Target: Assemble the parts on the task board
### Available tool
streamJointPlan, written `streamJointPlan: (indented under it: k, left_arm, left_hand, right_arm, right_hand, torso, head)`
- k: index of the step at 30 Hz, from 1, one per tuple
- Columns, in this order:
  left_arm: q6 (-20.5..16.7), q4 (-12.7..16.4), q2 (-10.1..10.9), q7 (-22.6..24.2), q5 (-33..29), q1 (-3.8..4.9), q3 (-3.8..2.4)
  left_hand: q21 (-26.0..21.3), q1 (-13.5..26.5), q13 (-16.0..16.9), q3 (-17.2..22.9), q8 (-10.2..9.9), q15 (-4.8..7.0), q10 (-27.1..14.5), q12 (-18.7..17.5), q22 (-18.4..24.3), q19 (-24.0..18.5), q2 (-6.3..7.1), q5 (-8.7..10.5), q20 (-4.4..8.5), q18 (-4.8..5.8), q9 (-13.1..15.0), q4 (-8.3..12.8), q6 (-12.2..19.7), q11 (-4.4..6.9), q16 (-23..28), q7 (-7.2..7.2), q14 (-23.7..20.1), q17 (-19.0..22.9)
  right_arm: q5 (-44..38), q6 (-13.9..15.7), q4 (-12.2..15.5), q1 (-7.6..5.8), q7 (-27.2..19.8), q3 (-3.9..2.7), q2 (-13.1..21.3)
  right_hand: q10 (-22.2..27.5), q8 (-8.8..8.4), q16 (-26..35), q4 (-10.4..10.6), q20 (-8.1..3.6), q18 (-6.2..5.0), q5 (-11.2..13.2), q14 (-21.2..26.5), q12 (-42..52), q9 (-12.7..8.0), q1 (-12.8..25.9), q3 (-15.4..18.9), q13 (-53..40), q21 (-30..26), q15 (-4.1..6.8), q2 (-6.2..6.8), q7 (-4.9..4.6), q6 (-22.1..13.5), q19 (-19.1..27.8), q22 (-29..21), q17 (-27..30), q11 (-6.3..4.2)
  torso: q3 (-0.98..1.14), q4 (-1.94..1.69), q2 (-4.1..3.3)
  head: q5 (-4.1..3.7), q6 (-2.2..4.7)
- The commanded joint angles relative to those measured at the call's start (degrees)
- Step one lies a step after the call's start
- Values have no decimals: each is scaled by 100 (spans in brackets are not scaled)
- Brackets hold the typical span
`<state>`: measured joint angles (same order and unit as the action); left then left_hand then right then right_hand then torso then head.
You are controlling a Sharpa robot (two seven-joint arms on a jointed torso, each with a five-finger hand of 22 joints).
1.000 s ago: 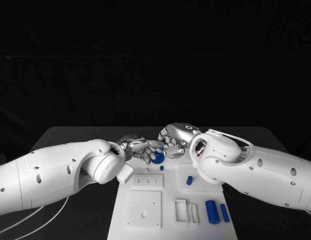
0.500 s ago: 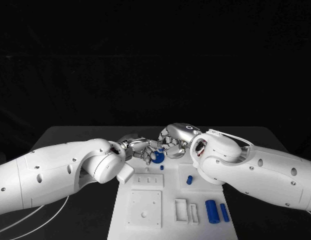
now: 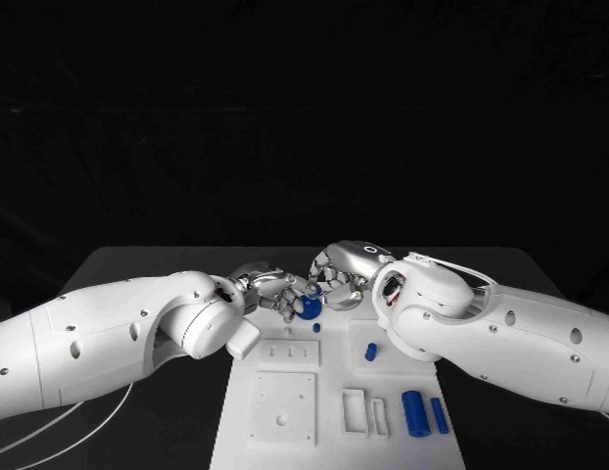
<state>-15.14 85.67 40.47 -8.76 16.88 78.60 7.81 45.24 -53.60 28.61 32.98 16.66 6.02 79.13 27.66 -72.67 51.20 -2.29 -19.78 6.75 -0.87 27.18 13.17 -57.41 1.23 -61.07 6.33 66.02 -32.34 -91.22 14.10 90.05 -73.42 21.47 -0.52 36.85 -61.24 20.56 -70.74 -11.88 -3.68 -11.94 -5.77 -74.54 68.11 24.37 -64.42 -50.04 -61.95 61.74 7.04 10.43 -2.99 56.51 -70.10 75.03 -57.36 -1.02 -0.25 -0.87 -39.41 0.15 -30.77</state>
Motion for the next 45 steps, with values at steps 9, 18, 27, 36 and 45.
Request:
streamJointPlan:
  k: [9,18,27,36,45]
  left_arm:
    - [46,3,-9,-33,170,16,-16]
    - [16,5,4,-48,284,15,-16]
    - [-18,-1,30,-81,446,15,-16]
    - [25,3,31,-125,590,14,-16]
    - [18,-11,38,-148,684,14,-16]
  left_hand:
    - [74,119,47,95,227,77,64,22,-5,38,89,218,541,51,256,-31,-404,94,-111,-229,40,21]
    - [184,166,130,111,333,148,165,142,-26,117,69,510,601,36,473,-79,-537,160,-252,-298,130,12]
    - [501,205,424,93,495,338,299,647,-136,290,68,736,753,1,957,-123,-702,296,-737,-432,284,-101]
    - [678,226,578,111,534,417,291,978,-185,327,81,728,831,-9,1296,-130,-766,353,-1009,-487,309,-120]
    - [730,219,605,139,516,433,266,1073,-189,315,77,572,849,-5,1424,-102,-778,367,-1085,-500,303,-101]
  right_arm:
    - [-13,-135,35,19,-88,10,-8]
    - [-11,-152,11,43,-79,11,2]
    - [7,-127,6,61,-80,11,39]
    - [62,-63,7,73,-100,11,52]
    - [147,-57,1,73,-126,12,96]
  right_hand:
    - [-39,38,39,2,1,-306,-38,-48,-12,8,24,-28,10,6,7,39,-232,289,-47,37,7,-1]
    - [-39,38,40,3,2,-306,-45,-48,-13,8,26,-28,10,5,7,41,-232,290,-48,37,7,-1]
    - [-42,34,42,8,5,-306,-81,-50,-14,7,36,-30,11,1,7,54,-232,292,-50,36,8,0]
    - [-38,24,49,24,8,-306,-119,-51,-21,4,59,-20,14,-6,5,105,-236,283,-55,33,11,3]
    - [-17,-14,70,250,14,-306,-151,-60,-47,-2,274,236,27,-24,-11,384,-253,231,-88,23,24,20]
  torso:
    - [5,2,-2]
    - [6,1,-2]
    - [5,5,-5]
    - [8,0,-1]
    - [10,5,-1]
  head:
    - [-6,-5]
    - [-7,-7]
    - [-12,-19]
    - [-8,-28]
    - [-5,-33]
